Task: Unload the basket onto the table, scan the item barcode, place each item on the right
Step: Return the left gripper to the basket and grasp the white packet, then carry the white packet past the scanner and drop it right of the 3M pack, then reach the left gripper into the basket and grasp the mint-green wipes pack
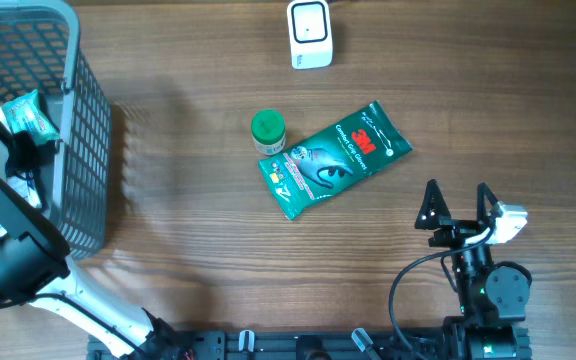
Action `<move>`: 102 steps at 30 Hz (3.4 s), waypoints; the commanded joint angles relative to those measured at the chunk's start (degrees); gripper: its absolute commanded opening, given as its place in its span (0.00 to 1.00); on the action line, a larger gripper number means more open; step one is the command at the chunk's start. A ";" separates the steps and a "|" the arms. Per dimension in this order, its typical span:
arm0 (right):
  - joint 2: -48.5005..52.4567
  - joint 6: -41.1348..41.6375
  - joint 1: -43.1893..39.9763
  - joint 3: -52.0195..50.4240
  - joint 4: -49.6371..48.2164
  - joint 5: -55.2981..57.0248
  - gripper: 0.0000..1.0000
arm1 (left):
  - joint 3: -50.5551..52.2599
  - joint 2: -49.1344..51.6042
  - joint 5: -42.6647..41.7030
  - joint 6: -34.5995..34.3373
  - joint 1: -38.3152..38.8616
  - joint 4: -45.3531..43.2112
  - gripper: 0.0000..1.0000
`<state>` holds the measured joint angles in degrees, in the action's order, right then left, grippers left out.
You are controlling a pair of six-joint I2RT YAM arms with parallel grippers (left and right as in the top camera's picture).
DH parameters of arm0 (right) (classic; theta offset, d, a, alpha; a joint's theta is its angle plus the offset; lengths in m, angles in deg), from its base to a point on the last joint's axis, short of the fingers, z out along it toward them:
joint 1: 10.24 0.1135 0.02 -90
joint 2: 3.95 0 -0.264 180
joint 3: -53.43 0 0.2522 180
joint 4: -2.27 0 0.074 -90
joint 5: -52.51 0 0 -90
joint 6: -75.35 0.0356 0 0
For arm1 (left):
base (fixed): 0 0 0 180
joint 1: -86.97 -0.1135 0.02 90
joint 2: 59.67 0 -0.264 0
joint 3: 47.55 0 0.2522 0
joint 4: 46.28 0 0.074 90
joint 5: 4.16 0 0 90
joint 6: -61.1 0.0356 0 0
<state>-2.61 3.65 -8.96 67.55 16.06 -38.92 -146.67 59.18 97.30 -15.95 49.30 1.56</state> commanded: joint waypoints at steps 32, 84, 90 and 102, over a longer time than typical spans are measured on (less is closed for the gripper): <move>0.04 -0.11 -0.17 -0.07 -0.17 -0.48 1.00 | -1.99 -45.13 -30.21 -21.57 8.72 -1.20 0.51; 0.04 -0.11 -0.17 -0.07 -0.17 -0.48 1.00 | -23.63 -35.71 -15.13 -21.38 34.77 19.28 1.00; 0.04 -0.09 -0.17 -0.07 -0.17 -0.48 1.00 | -21.51 -31.80 -11.39 -44.28 11.26 23.65 1.00; 0.04 -0.11 -0.17 -0.07 -0.17 -0.48 1.00 | -15.78 -10.82 -9.25 -54.21 4.85 22.10 1.00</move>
<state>-2.61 3.65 -8.94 67.55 16.06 -38.92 -163.87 43.64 85.63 -62.90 54.33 23.64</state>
